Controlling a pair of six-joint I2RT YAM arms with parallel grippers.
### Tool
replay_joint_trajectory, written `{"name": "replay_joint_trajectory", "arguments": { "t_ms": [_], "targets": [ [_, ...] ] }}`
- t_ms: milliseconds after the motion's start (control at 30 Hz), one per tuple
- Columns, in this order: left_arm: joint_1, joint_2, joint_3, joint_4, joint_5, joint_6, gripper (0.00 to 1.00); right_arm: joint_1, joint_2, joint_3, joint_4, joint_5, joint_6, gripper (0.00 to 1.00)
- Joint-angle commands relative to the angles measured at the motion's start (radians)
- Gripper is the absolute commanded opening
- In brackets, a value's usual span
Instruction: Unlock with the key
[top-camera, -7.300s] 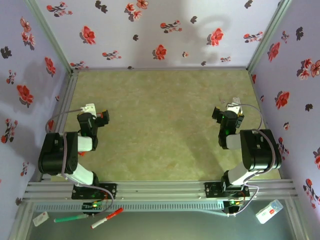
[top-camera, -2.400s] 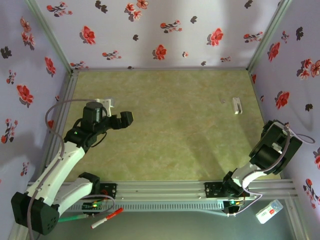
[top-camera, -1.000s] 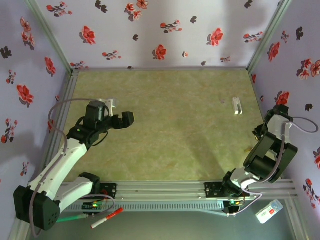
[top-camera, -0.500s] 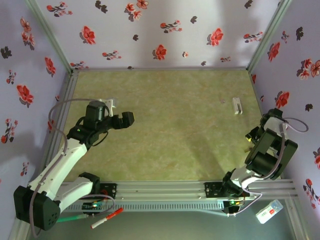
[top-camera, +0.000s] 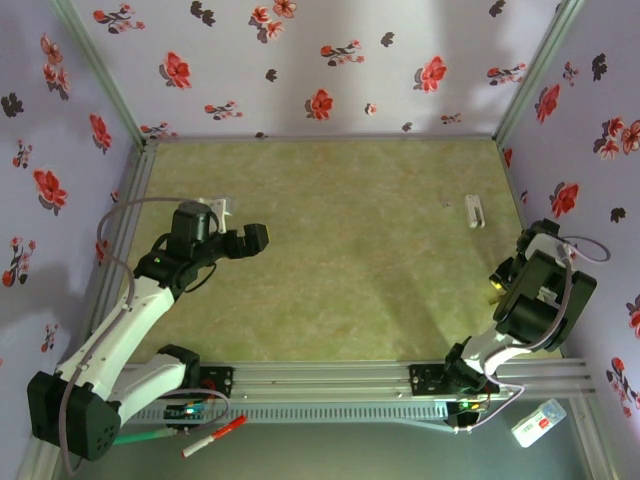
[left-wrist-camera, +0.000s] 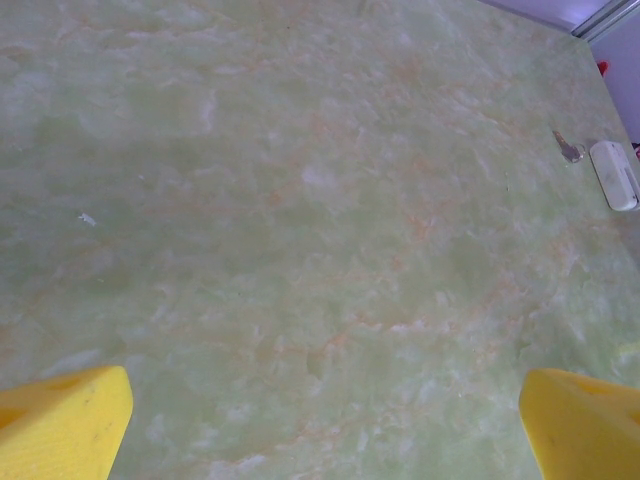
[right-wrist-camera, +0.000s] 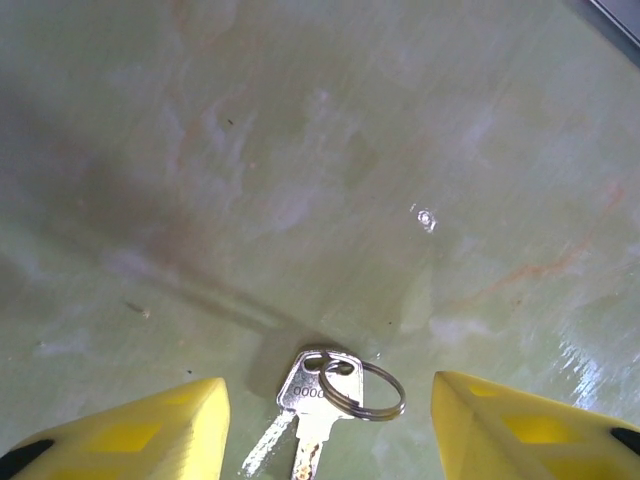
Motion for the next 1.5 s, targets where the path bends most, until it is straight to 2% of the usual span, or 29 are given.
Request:
{"name": "replay_joint_trajectory", "arguments": {
  "t_ms": [0,1467],
  "targets": [
    [-0.005,-0.002,-0.007,-0.02,0.021,0.009,1.0,0.005,0.024,-0.002,-0.005,0.027,-0.014,0.54],
    [-0.004,-0.001,-0.009,-0.018,0.02,0.008,1.0,0.008,0.035,-0.006,-0.026,-0.012,0.011,0.14]
  ]
}}
